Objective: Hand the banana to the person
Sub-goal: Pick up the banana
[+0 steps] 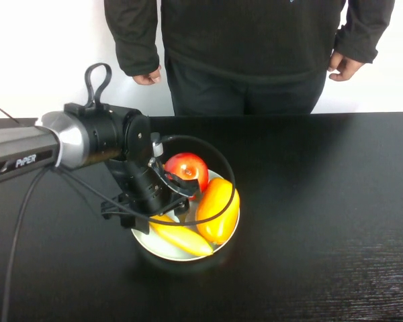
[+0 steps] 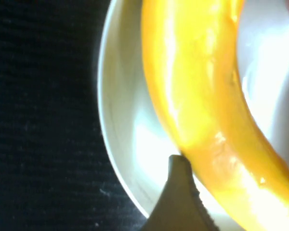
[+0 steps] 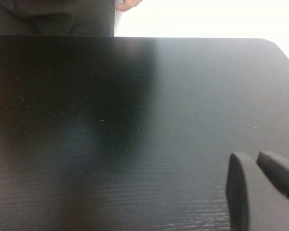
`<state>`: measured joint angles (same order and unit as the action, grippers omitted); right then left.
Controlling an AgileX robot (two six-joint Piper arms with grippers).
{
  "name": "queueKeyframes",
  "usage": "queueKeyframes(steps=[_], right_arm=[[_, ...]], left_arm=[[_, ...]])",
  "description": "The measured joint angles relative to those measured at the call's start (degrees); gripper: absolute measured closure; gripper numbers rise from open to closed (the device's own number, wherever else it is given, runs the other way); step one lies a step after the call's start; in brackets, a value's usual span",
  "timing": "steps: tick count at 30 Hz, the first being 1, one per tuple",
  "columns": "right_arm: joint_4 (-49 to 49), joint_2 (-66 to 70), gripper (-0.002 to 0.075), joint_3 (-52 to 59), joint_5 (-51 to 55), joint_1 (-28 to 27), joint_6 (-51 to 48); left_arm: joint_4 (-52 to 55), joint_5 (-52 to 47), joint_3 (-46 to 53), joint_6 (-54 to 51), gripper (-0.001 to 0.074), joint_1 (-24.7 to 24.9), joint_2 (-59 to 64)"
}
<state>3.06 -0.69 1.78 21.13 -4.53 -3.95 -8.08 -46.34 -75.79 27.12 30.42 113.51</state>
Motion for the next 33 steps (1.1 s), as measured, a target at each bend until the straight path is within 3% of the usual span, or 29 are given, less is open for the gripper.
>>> queueKeyframes(steps=[33], right_arm=[[0.0,0.0,0.0735,0.0,0.0,0.0,0.0]], left_arm=[[3.0,3.0,-0.6,0.9,0.0286,0.0,4.3]])
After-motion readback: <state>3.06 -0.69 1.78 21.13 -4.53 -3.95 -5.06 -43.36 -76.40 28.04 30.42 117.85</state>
